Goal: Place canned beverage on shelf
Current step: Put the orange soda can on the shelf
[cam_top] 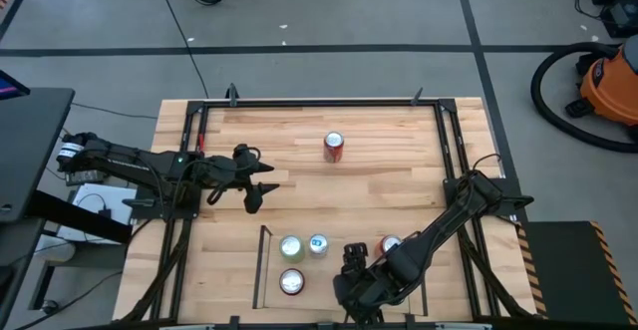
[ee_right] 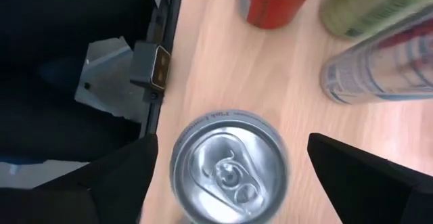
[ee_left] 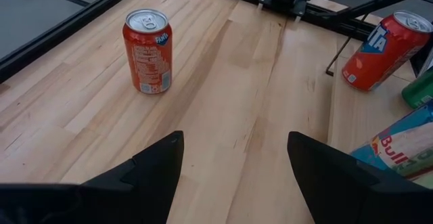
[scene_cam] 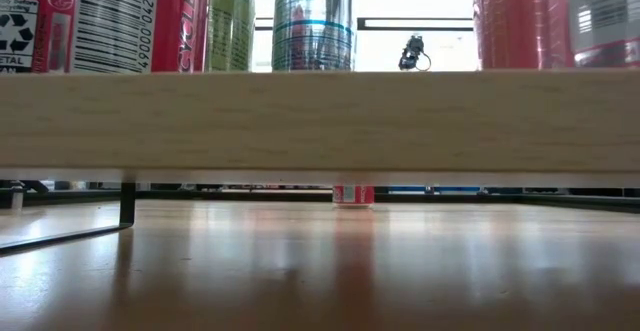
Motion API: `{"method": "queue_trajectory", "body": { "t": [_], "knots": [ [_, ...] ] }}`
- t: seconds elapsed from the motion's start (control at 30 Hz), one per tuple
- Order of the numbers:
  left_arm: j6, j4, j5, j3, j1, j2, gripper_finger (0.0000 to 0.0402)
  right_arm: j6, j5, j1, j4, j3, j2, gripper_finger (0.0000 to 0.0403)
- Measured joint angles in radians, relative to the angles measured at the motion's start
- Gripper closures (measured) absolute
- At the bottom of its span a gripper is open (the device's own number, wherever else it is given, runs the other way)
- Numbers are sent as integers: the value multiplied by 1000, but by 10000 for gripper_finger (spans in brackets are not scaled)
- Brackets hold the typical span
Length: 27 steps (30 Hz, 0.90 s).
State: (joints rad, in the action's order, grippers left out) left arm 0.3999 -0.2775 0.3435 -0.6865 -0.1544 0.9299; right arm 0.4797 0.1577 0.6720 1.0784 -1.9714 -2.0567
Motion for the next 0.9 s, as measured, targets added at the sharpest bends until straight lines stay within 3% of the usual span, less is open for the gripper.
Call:
{"method": "queue_trajectory", "body": {
  "t": [0.27, 0.63, 0.9],
  "knots": [
    [1, 0, 0, 0, 0, 0, 127, 21, 17, -20, 88, -96, 1, 11],
    [35, 1, 0, 0, 0, 0, 127, -81, 265, -92, 314, -100, 3, 11],
    [35, 1, 0, 0, 0, 0, 127, -201, 269, -227, 324, -65, 9, 19]
  ]
}}
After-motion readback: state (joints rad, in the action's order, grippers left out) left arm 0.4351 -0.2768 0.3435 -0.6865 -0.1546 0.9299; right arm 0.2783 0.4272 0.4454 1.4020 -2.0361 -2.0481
